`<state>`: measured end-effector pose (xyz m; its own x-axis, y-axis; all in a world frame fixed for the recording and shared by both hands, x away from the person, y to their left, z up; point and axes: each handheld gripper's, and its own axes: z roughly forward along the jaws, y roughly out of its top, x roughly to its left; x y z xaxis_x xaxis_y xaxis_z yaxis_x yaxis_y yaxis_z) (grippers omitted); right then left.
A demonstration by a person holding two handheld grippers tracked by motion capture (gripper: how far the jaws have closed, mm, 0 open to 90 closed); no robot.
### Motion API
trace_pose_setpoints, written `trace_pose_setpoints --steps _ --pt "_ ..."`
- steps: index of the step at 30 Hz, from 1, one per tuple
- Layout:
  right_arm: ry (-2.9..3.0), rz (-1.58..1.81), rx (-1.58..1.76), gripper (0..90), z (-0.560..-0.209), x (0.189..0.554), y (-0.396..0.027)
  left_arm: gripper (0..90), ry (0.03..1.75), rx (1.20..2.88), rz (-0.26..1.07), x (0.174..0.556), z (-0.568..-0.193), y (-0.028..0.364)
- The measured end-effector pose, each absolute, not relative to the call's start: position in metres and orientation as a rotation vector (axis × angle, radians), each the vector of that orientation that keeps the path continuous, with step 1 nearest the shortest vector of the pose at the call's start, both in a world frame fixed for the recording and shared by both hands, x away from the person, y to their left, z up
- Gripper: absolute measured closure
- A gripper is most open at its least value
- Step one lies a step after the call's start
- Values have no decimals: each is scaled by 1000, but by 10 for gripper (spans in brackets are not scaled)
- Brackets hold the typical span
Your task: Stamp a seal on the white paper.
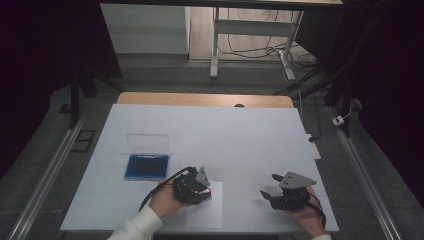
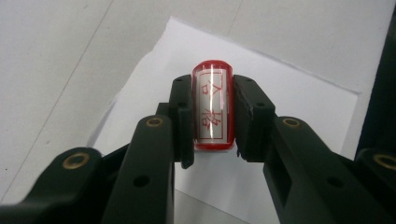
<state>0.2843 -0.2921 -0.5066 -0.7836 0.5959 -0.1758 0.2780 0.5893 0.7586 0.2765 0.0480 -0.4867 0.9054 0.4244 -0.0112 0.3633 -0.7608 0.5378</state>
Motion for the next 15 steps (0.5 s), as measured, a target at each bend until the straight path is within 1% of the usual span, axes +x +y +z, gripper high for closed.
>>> trace_pose_setpoints --steps 3,5,11,15 --pt "2409 1045 697 287 -507 284 -292 702 549 2525 156 274 -486 48" --pt "2410 1044 691 287 -506 283 -292 702 550 2497 164 273 -482 48" --pt "2413 1023 670 287 -505 282 -290 701 561 2430 218 275 -460 56" --pt "2410 1030 673 287 -505 282 -290 700 561 2389 205 272 -450 62"
